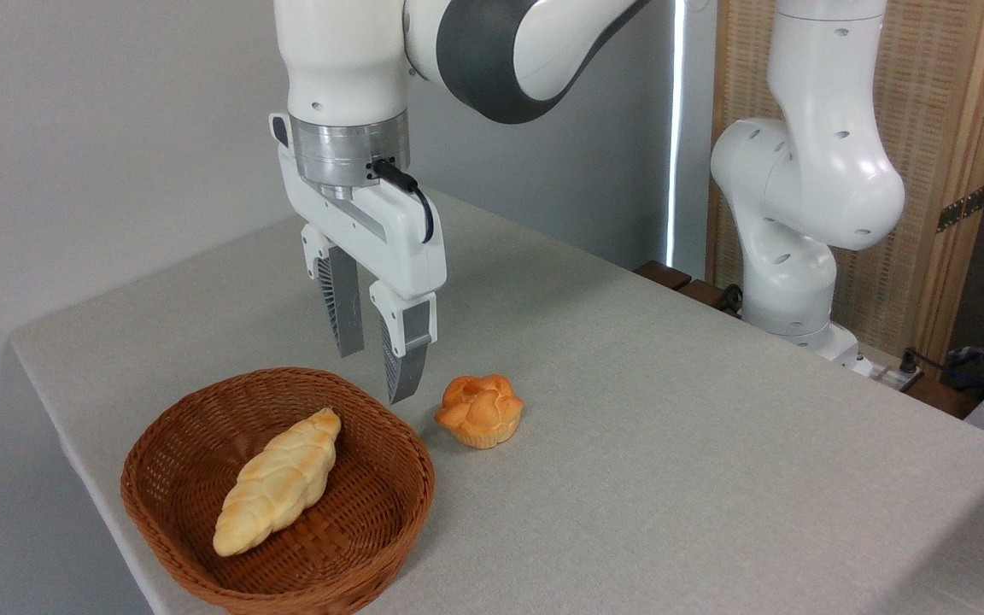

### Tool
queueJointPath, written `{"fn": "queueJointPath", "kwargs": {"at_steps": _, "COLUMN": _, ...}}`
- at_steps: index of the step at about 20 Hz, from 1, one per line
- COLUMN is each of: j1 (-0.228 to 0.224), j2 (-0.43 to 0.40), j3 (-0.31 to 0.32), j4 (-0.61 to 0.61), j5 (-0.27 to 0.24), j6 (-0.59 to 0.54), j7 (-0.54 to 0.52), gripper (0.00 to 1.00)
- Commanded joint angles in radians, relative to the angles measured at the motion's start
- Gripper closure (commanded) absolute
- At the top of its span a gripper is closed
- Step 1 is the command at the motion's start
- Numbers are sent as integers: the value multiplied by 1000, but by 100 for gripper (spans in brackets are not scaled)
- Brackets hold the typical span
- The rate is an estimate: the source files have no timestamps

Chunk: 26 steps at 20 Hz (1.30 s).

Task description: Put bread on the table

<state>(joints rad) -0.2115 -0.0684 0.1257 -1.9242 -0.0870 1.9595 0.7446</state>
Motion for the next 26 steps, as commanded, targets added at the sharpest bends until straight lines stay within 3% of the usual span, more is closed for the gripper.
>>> {"fn": "queueJointPath", "kwargs": {"at_steps": 1, "j1": -3, "j2": -2, "j3": 9, "j4": 2, "j5": 3, "j6": -22, "j7": -2, "gripper": 0}}
{"fn": "queueJointPath", "kwargs": {"at_steps": 26, "j1": -3, "j2": 9, "j3": 9, "j4": -1, "j5": 0, "j6": 16, "j7": -13, "gripper": 0}}
